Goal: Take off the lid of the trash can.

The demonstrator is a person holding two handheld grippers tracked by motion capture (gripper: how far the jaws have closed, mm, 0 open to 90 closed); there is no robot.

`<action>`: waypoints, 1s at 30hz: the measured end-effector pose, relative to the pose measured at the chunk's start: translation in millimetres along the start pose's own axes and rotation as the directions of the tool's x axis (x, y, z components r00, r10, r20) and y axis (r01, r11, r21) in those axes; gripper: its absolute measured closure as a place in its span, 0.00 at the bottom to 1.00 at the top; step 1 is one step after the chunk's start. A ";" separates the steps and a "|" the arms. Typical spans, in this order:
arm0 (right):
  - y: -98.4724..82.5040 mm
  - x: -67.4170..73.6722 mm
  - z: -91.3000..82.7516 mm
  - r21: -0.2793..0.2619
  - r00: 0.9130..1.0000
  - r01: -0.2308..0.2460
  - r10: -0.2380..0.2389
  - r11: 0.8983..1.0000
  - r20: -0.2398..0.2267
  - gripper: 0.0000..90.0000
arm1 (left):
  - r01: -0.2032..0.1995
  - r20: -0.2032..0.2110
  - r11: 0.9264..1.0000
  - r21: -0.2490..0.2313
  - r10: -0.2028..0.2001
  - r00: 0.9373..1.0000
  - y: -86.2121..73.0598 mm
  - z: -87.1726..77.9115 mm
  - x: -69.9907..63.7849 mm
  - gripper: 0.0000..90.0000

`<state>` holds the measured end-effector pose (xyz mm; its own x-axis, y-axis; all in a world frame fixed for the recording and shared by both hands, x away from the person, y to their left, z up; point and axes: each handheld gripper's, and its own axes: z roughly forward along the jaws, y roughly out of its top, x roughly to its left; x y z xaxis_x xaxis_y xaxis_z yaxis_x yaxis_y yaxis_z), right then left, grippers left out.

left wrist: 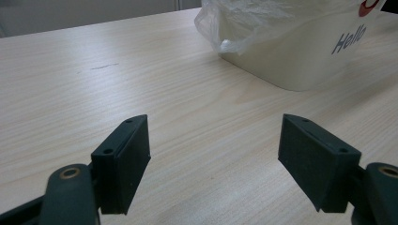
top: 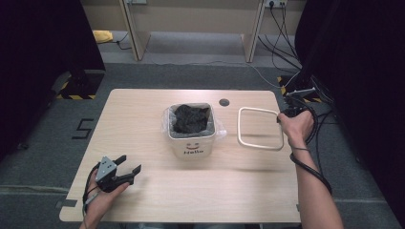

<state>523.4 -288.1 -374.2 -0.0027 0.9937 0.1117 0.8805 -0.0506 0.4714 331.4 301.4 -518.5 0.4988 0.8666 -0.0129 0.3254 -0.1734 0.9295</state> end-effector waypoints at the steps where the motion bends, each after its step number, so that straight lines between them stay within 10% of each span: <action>1: -0.5 -0.3 1.3 0.003 1.000 0.001 -0.001 1.000 0.000 0.91 | 0.000 0.000 1.000 0.000 0.000 1.000 0.0 0.0 0.0 0.28; 30: -9.7 -3.2 26.5 0.044 0.999 0.023 -0.024 0.999 0.021 0.91 | 0.007 0.001 1.000 -0.003 -0.007 1.000 -0.1 -0.1 0.5 0.28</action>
<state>527.4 -288.1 -402.2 -0.0137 0.9966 0.0818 0.9000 -0.0233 0.4352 331.5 301.9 -518.6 0.4971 0.8675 -0.0202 0.3267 -0.1655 0.9305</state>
